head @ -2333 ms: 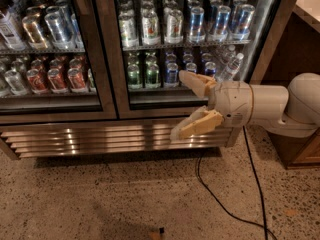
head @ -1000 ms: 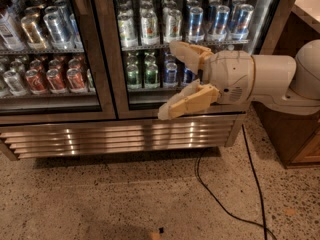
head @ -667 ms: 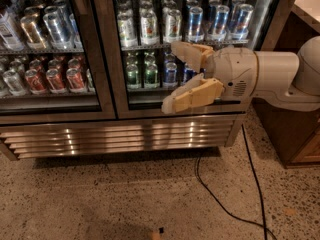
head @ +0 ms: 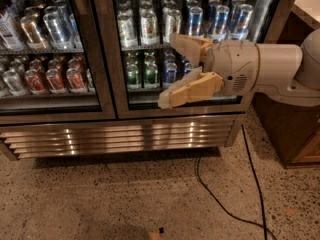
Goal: Open left fridge door
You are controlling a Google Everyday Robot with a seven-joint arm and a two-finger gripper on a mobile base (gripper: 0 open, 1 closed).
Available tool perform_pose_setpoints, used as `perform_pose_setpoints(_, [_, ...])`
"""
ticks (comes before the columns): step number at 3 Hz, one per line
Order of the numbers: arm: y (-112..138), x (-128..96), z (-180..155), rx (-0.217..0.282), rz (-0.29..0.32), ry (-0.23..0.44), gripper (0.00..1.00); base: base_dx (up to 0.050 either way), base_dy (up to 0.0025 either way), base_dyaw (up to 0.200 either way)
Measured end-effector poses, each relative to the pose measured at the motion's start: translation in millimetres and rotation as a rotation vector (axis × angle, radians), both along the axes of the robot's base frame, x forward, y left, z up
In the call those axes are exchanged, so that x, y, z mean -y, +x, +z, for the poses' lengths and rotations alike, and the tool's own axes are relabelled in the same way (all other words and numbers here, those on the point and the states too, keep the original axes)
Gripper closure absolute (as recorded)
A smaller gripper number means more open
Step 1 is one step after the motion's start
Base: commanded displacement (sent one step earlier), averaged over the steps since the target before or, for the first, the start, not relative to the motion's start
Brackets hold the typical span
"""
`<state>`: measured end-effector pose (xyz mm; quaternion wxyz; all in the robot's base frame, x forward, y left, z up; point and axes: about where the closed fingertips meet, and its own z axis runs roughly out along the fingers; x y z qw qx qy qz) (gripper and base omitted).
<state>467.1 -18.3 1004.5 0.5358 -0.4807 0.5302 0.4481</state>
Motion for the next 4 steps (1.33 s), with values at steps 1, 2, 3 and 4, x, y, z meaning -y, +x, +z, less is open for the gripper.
perform_pose_setpoints(1, [-9.4, -3.9, 31.7, 0.061, -0.013, -0.013, 0.0, 0.0, 0.0, 0.0])
perform_pose_setpoints(2, [-9.4, -3.9, 31.7, 0.061, -0.013, -0.013, 0.0, 0.034, 0.00252, 0.148])
perform_pose_setpoints(3, [-9.4, -3.9, 31.7, 0.061, -0.013, -0.013, 0.0, 0.047, -0.00002, 0.0])
perform_pose_setpoints(4, [-9.4, -3.9, 31.7, 0.061, -0.013, -0.013, 0.0, 0.05, -0.00001, 0.0])
